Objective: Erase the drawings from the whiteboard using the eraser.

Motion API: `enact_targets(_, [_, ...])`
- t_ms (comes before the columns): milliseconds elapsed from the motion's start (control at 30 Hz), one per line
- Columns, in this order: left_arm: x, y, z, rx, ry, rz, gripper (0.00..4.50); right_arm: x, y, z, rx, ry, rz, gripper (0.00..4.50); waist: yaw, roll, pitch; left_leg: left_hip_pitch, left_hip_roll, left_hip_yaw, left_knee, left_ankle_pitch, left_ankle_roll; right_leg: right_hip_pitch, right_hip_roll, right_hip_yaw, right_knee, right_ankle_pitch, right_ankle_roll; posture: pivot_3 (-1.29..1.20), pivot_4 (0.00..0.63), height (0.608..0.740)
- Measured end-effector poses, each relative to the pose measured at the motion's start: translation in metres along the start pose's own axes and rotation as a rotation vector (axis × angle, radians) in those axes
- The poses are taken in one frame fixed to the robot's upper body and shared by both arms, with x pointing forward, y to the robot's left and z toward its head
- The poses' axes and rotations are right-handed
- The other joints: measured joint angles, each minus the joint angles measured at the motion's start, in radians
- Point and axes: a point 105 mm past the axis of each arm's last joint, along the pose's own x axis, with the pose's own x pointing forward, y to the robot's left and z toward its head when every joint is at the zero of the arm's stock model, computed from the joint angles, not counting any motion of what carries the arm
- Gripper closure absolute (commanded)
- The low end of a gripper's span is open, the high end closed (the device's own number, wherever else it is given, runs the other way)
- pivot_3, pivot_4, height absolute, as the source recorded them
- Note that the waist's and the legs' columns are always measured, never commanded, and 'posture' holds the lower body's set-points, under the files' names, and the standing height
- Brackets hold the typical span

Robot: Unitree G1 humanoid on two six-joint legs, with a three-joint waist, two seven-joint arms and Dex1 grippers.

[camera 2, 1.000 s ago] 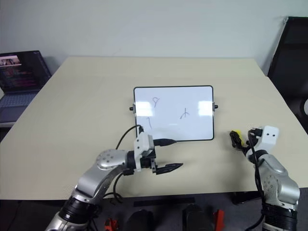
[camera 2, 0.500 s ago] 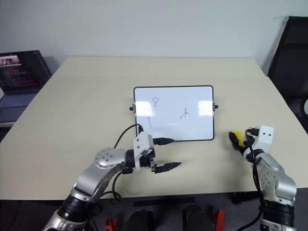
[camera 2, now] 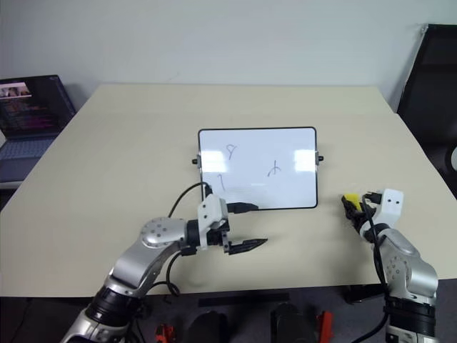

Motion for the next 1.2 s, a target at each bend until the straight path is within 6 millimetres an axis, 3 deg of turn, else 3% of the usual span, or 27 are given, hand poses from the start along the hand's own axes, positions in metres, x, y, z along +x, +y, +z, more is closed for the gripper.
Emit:
enact_targets(67, [-0.001, 0.001, -0.001, 0.002, 0.004, 0.003, 0.0, 0.0, 0.0, 0.0, 0.0, -0.001, 0.002, 3.31, 0.0, 0.0, 0.0, 0.0, 0.0, 0.0, 0.0, 0.0, 0.0, 0.0, 0.0, 0.0, 0.0, 0.0, 0.0, 0.0, 0.15, 0.74])
enact_targets(467, [0.0, 0.009, -0.003, 0.026, 0.012, 0.031, 0.0, 0.0, 0.007, 0.008, -0.077, -0.051, 0.016, 3.32, 0.0, 0.001, 0.001, 0.0, 0.0, 0.0, 0.0, 0.0, 0.0, 0.0, 0.0, 0.0, 0.0, 0.0, 0.0, 0.0, 0.15, 0.74])
enact_targets(567, [0.003, 0.026, 0.0, 0.075, 0.03, 0.109, 0.0, -0.003, 0.028, 0.029, -0.181, -0.159, 0.063, 3.32, 0.0, 0.001, 0.001, 0.0, 0.0, 0.0, 0.0, 0.0, 0.0, 0.0, 0.0, 0.0, 0.0, 0.0, 0.0, 0.0, 0.15, 0.74])
enact_targets(667, [0.0, 0.043, -0.011, 0.114, 0.095, 0.192, 0.0, -0.007, 0.049, 0.043, -0.269, -0.251, 0.119, 3.32, -0.001, 0.001, 0.001, 0.0, 0.0, 0.0, 0.0, 0.0, 0.0, 0.0, 0.0, 0.0, 0.0, 0.0, 0.0, 0.0, 0.15, 0.74])
enact_targets(767, [-0.002, 0.057, -0.021, 0.139, 0.143, 0.273, 0.0, -0.008, 0.062, 0.047, -0.312, -0.286, 0.15, 3.32, 0.002, 0.001, 0.001, 0.0, 0.0, -0.001, 0.0, 0.0, 0.0, 0.0, 0.0, -0.001, 0.0, 0.0, 0.0, 0.0, 0.15, 0.74])
enact_targets(900, [-0.005, 0.076, -0.02, 0.225, 0.166, 0.355, 0.0, -0.007, 0.083, 0.051, -0.365, -0.331, 0.208, 3.32, 0.003, 0.001, 0.001, 0.0, 0.0, 0.0, 0.0, 0.0, 0.0, 0.0, 0.0, -0.001, 0.0, 0.0, 0.001, 0.0, 0.15, 0.74])
enact_targets(1200, [0.0, 0.087, -0.011, 0.298, 0.13, 0.399, 0.0, 0.001, 0.139, 0.067, -0.383, -0.441, 0.357, 3.32, 0.006, 0.001, 0.001, -0.001, 0.0, 0.0, 0.0, 0.0, 0.0, 0.0, 0.0, -0.001, 0.0, 0.0, 0.001, 0.0, 0.15, 0.74])
